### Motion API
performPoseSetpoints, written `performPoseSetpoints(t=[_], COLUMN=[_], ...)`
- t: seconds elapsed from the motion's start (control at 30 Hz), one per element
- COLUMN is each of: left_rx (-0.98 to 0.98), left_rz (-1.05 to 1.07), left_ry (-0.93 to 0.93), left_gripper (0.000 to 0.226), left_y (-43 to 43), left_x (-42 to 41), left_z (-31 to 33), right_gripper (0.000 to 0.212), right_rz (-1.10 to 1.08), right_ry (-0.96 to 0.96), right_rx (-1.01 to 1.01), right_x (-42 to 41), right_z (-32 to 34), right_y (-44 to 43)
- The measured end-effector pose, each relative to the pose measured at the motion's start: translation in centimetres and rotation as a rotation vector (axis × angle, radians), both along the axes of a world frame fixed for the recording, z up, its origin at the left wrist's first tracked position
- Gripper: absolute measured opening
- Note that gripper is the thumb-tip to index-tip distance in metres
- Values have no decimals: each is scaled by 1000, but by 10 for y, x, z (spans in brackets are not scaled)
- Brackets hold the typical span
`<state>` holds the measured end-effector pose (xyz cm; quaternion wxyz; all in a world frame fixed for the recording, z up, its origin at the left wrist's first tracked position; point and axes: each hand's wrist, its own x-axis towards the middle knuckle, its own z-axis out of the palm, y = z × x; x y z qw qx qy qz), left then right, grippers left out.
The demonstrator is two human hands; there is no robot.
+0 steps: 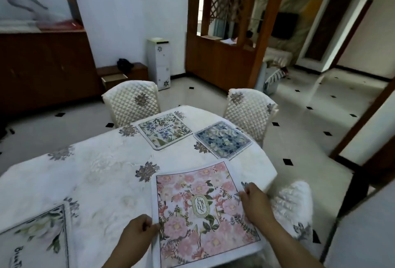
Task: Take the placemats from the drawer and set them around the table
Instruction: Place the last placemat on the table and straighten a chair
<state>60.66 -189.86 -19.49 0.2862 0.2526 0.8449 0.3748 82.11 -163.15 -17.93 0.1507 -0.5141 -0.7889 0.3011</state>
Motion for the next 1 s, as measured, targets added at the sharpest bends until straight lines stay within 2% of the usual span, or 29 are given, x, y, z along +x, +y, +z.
performPoseSetpoints(t=[0.27,0.57,0.8,1.0], left_rx=[-103,-223,-314,-486], left_rz=[105,465,652,771], left_ry=[-71,-98,-71,-80], left_gripper=[37,26,22,3], left_y=[86,164,208,219], left_x=[2,24,43,57], left_z=[-35,-82,-112,-138], right_gripper=[24,31,32,24], right_rz=[144,430,562,641], right_ry=[-106,-182,-211,-182], right_rx=[11,-105,-176,-53], right_x=[-40,-102,-118,-109], right_z=[-26,-103,-166,-191], right_y=[110,207,248,255])
